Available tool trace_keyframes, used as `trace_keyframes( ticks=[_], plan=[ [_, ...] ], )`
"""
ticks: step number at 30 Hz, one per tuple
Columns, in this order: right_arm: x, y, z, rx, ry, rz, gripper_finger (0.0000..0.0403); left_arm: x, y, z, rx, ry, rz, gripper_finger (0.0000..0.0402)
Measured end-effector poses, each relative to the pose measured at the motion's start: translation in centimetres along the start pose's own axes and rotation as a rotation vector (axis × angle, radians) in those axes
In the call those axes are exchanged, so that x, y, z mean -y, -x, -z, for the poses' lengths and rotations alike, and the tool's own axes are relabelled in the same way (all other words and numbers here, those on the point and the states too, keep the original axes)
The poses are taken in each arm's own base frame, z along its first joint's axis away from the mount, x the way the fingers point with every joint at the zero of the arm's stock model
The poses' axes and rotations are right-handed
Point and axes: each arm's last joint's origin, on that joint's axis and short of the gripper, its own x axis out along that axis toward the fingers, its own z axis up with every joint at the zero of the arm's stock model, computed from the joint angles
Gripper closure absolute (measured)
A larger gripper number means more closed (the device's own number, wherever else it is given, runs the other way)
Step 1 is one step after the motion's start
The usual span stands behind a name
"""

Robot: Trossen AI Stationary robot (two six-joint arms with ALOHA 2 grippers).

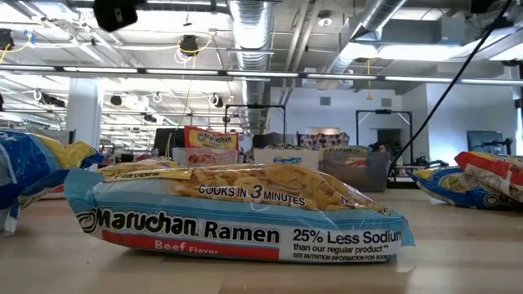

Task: Sort Maruchan noodles
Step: Put the red noodle pack into the transparent bin

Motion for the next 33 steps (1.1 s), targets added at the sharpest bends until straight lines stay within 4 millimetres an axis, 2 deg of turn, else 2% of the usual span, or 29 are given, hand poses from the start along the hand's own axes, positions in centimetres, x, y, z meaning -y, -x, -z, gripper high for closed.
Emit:
trace_keyframes(
  ticks=[9,15,19,25,33],
  plan=[
    [0.3,-0.2,-0.4,-0.006,0.016,0.007,0.0251,1.7,2.1,-2.0,0.054,-0.069,0.045,0.0205],
    [1.3,-0.6,-1.6,-0.017,0.095,0.016,0.0251,1.3,2.2,-1.5,0.011,-0.104,-0.025,0.0205],
    [2.9,-0.6,-1.8,-0.026,0.102,0.016,0.0251,0.9,2.0,-1.0,-0.043,-0.095,-0.071,0.0205],
    [6.6,-1.3,0.3,-0.033,0.041,0.017,0.0251,0.8,1.9,-0.9,-0.065,-0.087,-0.085,0.0205],
    [10.7,-4.7,4.0,-0.058,-0.104,-0.171,0.0251,0.6,1.9,-1.0,-0.035,-0.109,-0.137,0.0205]
  ],
)
